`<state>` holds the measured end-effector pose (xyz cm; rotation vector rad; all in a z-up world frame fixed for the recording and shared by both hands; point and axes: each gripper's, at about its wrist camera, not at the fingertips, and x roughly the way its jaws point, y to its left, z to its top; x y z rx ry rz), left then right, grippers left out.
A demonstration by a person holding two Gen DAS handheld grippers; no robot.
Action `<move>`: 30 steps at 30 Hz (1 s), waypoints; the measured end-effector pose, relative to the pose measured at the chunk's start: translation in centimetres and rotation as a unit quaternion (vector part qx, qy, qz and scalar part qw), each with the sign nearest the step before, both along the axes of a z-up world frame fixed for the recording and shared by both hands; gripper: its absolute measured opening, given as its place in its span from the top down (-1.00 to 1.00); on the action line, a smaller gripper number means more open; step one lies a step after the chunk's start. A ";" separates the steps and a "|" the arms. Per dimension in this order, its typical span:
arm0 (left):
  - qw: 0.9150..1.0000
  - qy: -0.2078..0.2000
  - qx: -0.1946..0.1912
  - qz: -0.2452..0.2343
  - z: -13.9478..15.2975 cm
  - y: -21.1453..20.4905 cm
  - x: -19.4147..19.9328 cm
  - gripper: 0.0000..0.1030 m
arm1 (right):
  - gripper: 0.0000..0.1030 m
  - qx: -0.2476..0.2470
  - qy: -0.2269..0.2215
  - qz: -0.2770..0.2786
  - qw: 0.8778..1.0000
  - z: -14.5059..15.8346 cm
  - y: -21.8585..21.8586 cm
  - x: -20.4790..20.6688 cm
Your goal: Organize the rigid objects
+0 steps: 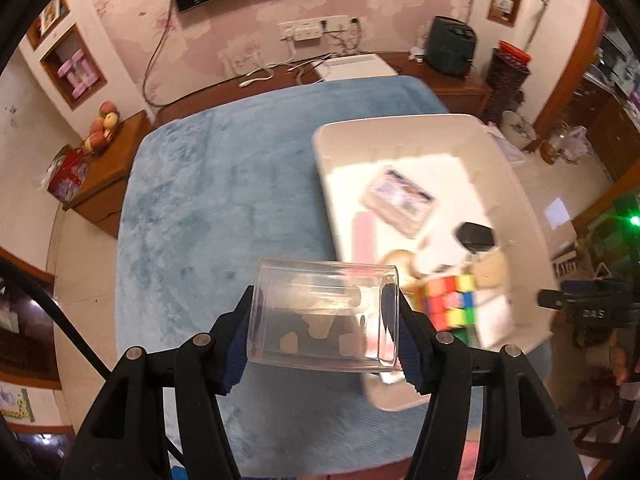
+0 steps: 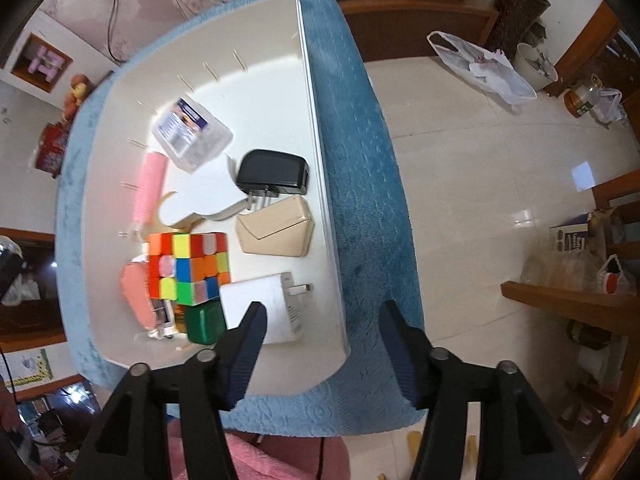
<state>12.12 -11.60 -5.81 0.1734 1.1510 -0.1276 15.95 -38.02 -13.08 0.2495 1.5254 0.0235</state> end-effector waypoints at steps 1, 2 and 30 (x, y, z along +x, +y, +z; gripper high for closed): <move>1.000 -0.004 0.001 -0.008 0.3 -0.7 -0.3 -0.26 | -0.27 0.005 -0.004 -0.001 1.000 0.2 -0.1 -0.3; 1.000 -0.008 0.004 -0.016 0.6 -1.5 -0.6 -0.26 | -0.32 0.010 -0.006 0.000 1.000 0.4 -0.1 -0.5; 0.995 0.020 -0.072 0.072 1.8 -4.1 -2.3 -0.60 | -0.99 0.054 -0.078 0.040 0.995 5.1 3.1 -5.4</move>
